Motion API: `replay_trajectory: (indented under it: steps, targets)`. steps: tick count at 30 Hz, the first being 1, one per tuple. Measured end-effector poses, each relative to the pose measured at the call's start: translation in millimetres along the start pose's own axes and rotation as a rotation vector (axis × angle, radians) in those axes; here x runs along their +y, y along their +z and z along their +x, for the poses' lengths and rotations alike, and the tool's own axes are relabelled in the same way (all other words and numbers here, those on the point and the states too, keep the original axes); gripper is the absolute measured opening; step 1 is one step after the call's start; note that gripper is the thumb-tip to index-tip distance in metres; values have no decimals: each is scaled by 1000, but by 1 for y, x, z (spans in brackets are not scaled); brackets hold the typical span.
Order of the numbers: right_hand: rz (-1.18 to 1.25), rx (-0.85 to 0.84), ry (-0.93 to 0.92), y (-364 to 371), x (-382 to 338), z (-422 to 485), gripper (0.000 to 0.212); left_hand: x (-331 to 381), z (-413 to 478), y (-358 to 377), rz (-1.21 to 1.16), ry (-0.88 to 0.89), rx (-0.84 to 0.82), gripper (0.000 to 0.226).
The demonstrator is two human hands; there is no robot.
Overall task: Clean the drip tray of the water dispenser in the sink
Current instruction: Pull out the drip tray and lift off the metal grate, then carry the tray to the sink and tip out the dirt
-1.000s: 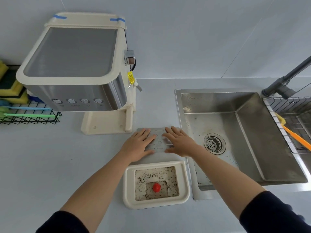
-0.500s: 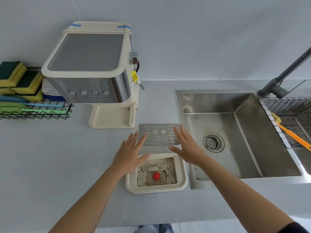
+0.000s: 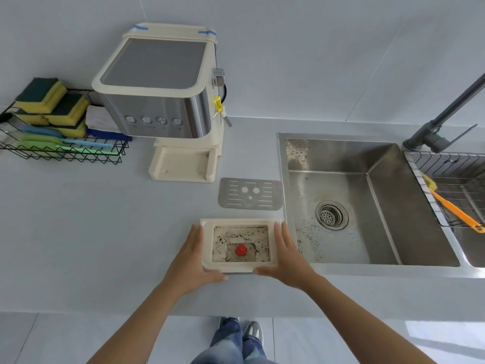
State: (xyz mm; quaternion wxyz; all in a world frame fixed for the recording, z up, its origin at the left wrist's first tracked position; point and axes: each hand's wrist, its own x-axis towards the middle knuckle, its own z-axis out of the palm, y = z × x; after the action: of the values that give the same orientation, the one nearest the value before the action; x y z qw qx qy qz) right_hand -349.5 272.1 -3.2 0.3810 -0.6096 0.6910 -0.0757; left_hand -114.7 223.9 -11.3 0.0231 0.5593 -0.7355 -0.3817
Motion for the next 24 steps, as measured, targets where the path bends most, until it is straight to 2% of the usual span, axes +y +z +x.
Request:
replay_trajectory:
  steps: [8,16,24]
  targets:
    - [33,70,-3,1,-6,1,133,8,6,3,-65,-10,75,133]
    - [132,89,50,-4,-3,5,138,17,3,-3,-131,70,141,119]
    - [236,267,37,-48,-11,14,115,54,33,-40,-138,260,205,111]
